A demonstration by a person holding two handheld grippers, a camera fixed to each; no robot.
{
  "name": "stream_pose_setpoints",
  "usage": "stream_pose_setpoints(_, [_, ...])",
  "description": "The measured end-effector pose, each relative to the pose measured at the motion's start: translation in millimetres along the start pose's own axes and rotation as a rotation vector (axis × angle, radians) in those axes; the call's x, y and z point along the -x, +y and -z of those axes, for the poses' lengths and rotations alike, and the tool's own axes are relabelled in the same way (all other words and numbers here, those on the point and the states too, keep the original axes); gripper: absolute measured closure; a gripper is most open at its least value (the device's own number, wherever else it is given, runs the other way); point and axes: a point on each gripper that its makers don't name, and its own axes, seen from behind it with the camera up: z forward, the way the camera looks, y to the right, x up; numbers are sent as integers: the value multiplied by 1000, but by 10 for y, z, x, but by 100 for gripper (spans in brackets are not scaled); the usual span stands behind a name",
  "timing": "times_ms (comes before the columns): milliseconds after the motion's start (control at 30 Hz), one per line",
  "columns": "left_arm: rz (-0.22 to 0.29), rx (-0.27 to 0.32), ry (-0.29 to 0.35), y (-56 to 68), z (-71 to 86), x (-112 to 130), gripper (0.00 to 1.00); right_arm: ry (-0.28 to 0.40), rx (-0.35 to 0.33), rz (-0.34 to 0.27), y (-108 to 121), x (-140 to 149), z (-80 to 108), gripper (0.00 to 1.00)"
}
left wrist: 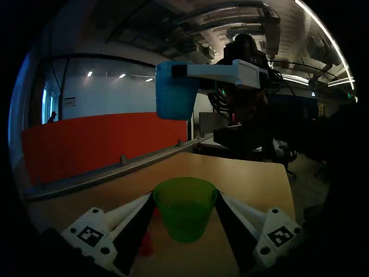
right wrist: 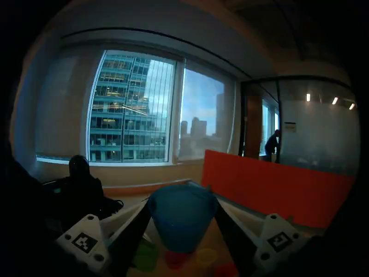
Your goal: Pour water
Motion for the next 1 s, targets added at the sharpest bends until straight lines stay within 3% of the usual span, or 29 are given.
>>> stream_pose_setpoints(567, [-6,9,-74,-24,-67,312,12,-64,36,30,151,439,175,8])
stream_pose_setpoints(1000, [-15,38,-164,47,-120,662,12,-154,57,61,223,1053,290,7])
